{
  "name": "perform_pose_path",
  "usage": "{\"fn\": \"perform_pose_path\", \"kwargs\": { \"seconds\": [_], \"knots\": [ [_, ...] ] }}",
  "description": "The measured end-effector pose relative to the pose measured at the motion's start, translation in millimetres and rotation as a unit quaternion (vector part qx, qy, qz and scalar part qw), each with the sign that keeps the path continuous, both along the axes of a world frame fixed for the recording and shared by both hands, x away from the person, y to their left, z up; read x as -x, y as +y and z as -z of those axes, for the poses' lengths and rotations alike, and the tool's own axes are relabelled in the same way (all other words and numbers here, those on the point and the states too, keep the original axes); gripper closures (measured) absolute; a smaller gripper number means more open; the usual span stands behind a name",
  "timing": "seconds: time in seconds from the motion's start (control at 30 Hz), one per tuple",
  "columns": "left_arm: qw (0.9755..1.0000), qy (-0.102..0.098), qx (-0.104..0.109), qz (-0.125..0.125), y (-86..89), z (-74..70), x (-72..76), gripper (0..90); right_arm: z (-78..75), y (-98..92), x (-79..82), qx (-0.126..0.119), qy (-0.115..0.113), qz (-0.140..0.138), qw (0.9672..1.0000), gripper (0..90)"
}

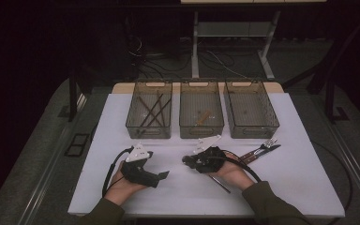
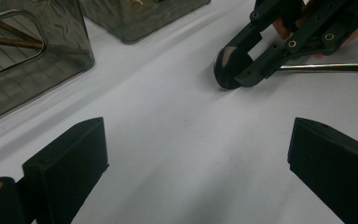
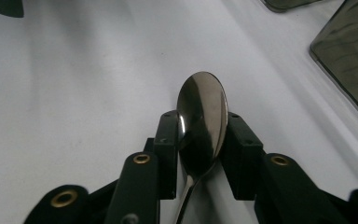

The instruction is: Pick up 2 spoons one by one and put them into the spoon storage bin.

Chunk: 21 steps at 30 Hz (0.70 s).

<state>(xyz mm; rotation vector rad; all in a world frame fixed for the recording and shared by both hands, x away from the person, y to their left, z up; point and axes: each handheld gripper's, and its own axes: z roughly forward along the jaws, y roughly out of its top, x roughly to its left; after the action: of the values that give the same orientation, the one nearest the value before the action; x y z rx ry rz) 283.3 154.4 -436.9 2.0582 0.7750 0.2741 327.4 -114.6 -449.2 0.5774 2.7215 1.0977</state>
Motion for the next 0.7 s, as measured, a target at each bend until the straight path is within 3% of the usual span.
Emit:
{"fn": "perform_pose_path", "kwargs": {
  "seconds": [0.27, 0.7],
  "knots": [
    [1.0000, 0.000, 0.000, 0.001, 0.2, -0.1, 0.1, 3.7, -0.2, 1.8, 2.6, 0.004, -0.003, -0.019, 0.9998, 82.3],
    [1.0000, 0.000, 0.001, 0.003, 0.1, 0.0, 0.2, 3.7, -3.3, -1.7, 1.1, -0.001, 0.011, -0.017, 0.9998, 85.1]
  ]
}}
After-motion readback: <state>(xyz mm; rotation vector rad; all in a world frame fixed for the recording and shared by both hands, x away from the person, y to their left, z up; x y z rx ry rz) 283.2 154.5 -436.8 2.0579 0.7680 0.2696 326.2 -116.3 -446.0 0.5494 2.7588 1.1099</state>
